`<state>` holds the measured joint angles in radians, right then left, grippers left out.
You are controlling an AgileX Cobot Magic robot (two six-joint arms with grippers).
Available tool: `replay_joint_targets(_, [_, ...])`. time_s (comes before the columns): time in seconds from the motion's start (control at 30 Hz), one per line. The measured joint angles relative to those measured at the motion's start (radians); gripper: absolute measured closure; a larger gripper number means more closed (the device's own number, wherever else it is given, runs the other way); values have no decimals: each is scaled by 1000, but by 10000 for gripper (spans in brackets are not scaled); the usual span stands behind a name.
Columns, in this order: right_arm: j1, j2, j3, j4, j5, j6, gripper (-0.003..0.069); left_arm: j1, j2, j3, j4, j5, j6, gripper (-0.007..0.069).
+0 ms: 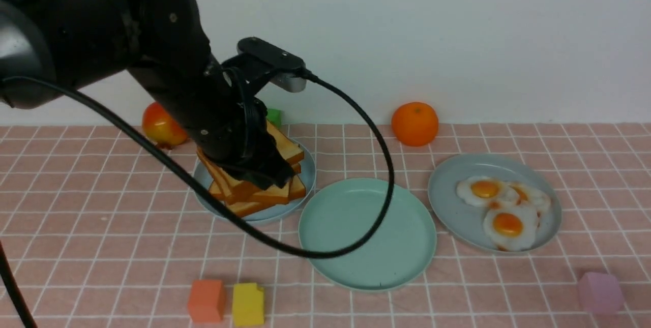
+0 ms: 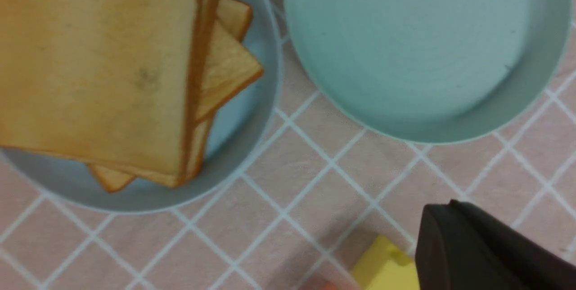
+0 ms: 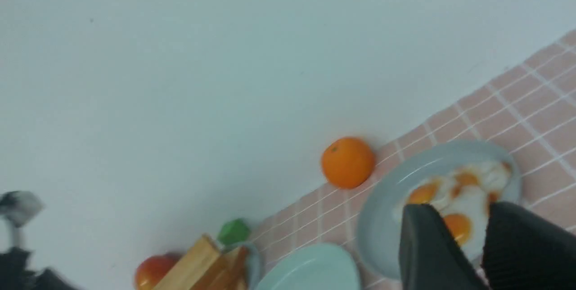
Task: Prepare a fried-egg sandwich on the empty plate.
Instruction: Use the left arm to grab a slice of bread
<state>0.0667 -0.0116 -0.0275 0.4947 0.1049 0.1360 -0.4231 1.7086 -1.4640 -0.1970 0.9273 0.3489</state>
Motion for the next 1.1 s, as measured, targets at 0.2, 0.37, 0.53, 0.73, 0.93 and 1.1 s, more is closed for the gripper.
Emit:
replay_joint_targets(0.2, [19, 205, -458, -107, 579, -136, 553, 42, 48, 0, 32, -87, -44, 612])
replay_joint_targets(0.37, [27, 419, -784, -243, 979, -290, 630, 40, 132, -1, 60, -199, -44, 612])
replay_joint_targets(0.53, [94, 481, -847, -267, 1020, -322, 637, 41, 196, -32, 143, -273, -45, 536])
replay_joint_targets(0.73, [147, 485, -852, -243, 1031, -325, 637, 41, 254, -73, 187, -335, -47, 295])
replay_joint_targets(0.93, [148, 485, -852, -238, 1039, -325, 636, 41, 297, -74, 215, -354, -47, 237])
replay_joint_targets(1.1, [148, 485, -852, -238, 1040, -325, 632, 40, 323, -80, 285, -375, -47, 281])
